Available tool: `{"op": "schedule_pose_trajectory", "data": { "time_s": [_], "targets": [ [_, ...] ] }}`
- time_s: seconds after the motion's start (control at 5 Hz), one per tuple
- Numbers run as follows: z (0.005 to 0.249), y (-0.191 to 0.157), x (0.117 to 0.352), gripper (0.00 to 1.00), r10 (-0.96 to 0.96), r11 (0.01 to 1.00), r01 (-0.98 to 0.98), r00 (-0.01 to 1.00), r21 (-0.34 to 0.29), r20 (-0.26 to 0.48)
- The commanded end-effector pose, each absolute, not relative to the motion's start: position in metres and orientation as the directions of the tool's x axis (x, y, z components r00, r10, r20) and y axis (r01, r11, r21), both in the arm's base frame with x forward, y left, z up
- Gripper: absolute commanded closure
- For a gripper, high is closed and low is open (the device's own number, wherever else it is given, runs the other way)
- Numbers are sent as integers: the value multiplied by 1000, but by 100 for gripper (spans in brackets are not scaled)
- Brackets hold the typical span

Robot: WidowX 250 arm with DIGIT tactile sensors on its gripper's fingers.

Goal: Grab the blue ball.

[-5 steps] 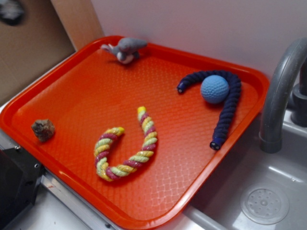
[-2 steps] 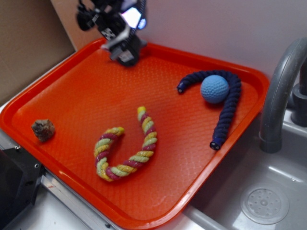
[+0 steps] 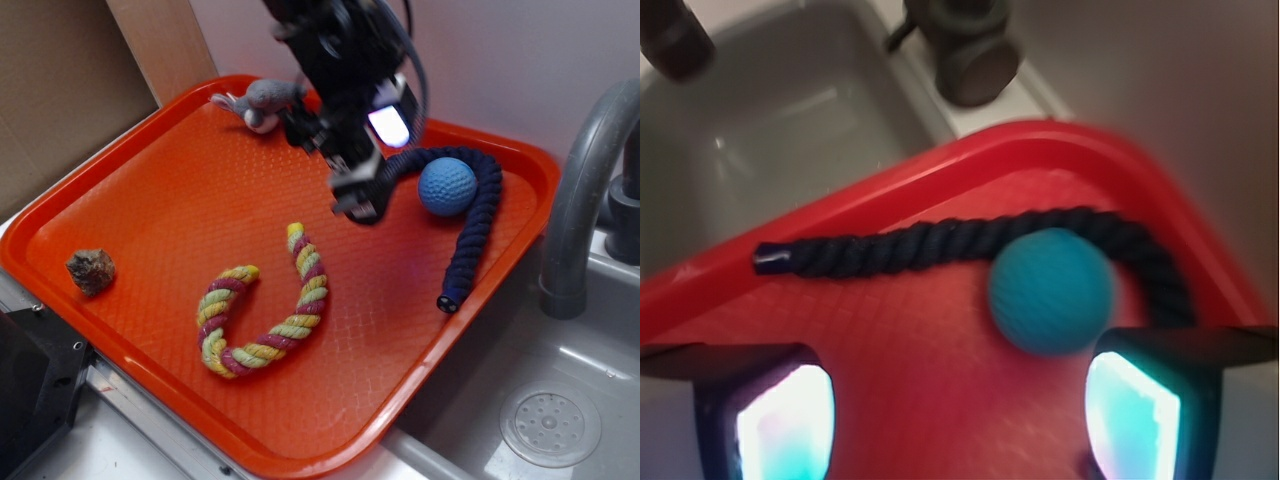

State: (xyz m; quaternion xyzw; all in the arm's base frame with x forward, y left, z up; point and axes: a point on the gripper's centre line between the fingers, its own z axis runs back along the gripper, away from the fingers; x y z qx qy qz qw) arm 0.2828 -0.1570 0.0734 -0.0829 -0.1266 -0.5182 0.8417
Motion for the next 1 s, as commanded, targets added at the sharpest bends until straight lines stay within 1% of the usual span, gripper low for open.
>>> {"op": "schedule_pose_trajectory", "data": {
  "time_s": [0.0,0.2,0.4,0.6,0.8],
  "targets": [
    [86,-212,295,0,-892,404,909,366,106,265],
    [92,-210,304,0,-897,421,888,378,183,229],
    [90,-206,304,0,-894,447,857,432,257,117],
    [103,-192,294,0,-872,486,819,477,305,110],
    [107,-175,288,0,-825,564,804,538,191,171]
  ]
}}
